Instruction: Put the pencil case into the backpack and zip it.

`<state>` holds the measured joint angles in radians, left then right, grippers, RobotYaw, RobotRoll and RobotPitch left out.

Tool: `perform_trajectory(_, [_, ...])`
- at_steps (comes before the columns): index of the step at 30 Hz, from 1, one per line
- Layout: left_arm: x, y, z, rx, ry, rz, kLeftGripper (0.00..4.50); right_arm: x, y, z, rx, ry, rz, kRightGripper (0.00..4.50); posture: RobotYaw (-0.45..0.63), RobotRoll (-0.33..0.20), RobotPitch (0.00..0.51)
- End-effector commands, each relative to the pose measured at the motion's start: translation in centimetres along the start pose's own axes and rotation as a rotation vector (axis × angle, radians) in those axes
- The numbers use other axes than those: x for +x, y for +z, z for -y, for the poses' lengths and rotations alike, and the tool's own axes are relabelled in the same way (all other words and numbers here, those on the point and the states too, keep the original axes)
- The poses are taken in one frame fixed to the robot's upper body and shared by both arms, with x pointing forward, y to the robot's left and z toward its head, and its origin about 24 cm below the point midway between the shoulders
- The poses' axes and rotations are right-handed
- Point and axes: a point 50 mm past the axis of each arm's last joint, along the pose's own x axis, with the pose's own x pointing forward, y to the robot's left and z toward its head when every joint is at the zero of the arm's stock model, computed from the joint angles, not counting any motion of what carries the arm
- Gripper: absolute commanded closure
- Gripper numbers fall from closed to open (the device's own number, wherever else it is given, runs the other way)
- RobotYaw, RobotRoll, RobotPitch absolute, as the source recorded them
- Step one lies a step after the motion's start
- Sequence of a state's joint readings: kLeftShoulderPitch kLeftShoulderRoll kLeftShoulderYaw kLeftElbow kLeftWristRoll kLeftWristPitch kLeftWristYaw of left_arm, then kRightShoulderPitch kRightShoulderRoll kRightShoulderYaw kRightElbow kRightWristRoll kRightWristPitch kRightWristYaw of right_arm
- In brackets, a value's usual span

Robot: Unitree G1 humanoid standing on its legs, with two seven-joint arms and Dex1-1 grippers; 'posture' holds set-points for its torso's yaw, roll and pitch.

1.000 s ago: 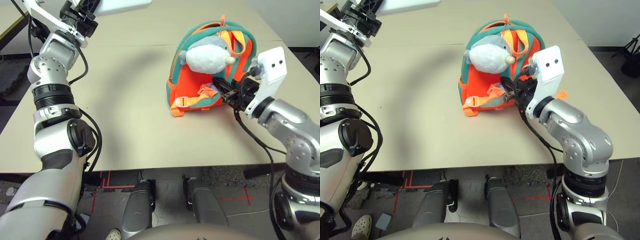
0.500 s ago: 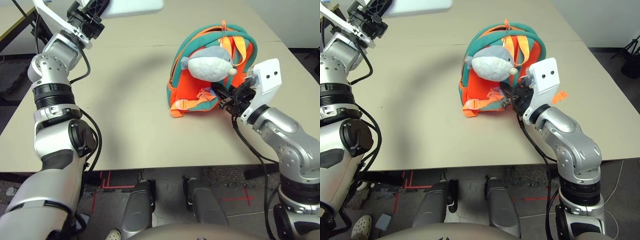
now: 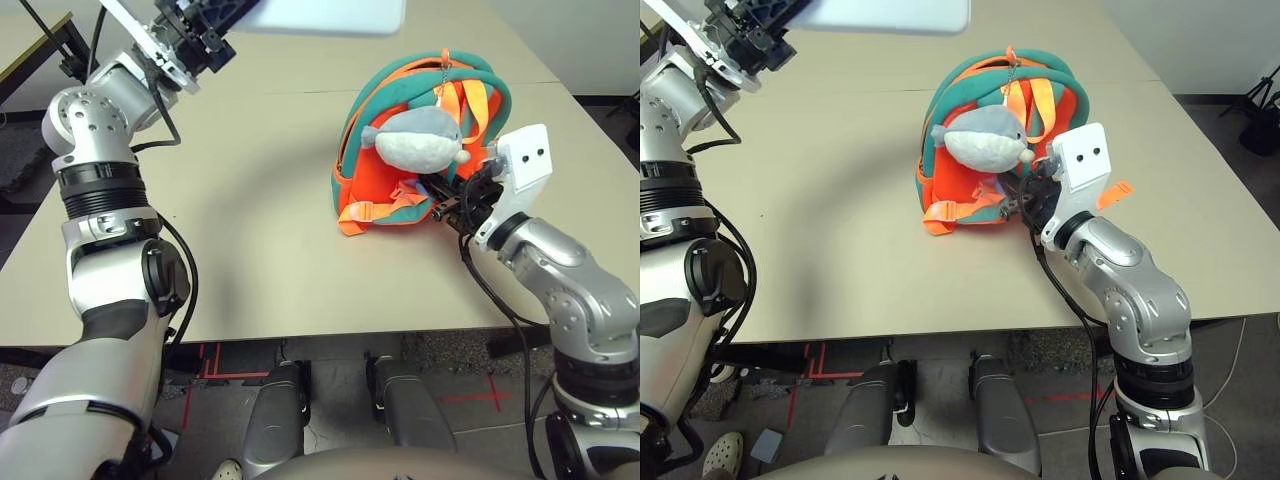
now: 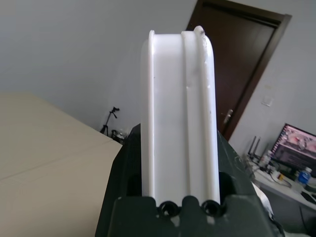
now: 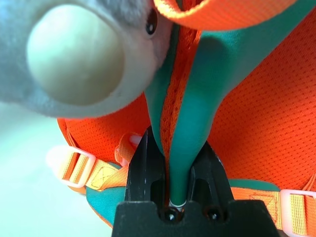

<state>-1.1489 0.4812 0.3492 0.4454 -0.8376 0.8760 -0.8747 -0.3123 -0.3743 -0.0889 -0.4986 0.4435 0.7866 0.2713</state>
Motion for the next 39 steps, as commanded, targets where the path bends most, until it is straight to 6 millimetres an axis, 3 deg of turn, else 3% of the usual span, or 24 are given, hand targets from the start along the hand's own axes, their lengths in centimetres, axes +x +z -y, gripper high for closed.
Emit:
perform_trajectory(1, [-0.3, -0.5, 0.1, -0.015, -0.033, -0.028, 3.16, 0.2, -1.2, 0.2, 0.013, -0.009, -0.057, 4.26, -0.22, 0.000, 0.157])
perform_trajectory(19, [-0.3, -2.0, -1.6, 0.091, 0.005, -0.181, 3.16, 0.8, -0.7, 0.0, 0.010, 0.004, -0.042, 4.26, -0.22, 0.000, 0.155])
perform_trajectory(28, [0.3, -4.2, -1.6, 0.150, -0.051, -0.351, 3.17, 1.1, -0.6, -0.1, 0.007, 0.007, -0.037, 4.26, -0.22, 0.000, 0.153])
perform_trajectory(39, [2.8, -7.0, -3.2, 0.250, -0.084, -0.502, 3.17, 1.5, -0.5, -0.3, 0.005, 0.013, -0.028, 4.26, -0.22, 0.000, 0.152])
